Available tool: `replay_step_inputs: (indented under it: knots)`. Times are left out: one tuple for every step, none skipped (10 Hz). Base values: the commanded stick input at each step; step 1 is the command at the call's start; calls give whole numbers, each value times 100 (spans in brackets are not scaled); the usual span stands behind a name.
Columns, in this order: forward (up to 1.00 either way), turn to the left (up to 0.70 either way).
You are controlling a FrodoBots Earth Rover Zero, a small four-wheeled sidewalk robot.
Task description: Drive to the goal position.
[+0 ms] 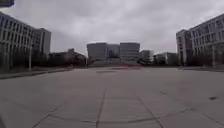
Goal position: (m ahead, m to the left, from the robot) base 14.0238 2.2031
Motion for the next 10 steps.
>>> replay_step_inputs:
  knots:
    - [70, 0]
    - [70, 0]
    - [70, 0]
    - [70, 0]
    - [70, -6]
    - [70, -21]
    - [70, -28]
    - [70, -28]
    - [70, -28]
    - [70, -28]
